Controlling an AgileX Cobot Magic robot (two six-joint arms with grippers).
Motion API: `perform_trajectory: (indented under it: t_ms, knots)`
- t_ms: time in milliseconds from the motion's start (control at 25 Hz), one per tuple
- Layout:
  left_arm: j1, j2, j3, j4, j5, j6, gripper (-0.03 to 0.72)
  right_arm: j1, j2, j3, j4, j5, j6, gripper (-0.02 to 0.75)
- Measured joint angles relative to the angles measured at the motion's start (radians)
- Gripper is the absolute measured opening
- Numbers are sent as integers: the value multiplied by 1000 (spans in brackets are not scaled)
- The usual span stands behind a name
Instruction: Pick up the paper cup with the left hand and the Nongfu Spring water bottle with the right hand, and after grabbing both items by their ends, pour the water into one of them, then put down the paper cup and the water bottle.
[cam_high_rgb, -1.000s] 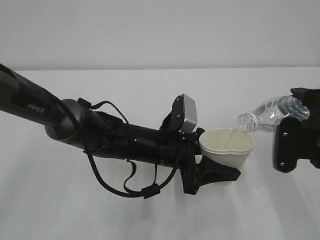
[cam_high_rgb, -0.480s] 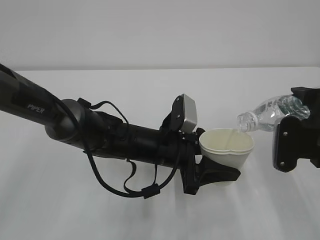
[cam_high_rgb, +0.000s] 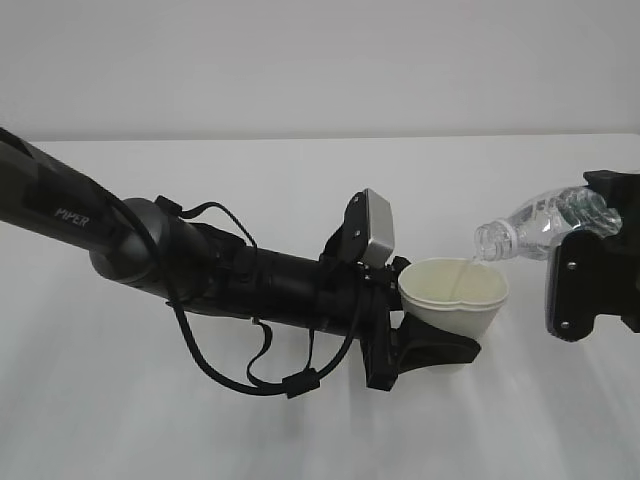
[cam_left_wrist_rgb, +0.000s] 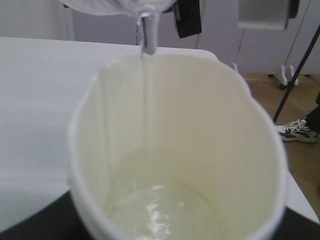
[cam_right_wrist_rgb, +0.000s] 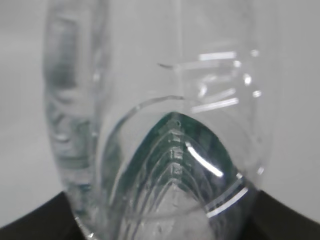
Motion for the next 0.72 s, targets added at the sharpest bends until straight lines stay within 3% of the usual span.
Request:
perform_trajectory:
  t_ms: [720]
  knots:
    - [0,0,0,0,0,-2,426,0,0,0,-4,-9,-2,419]
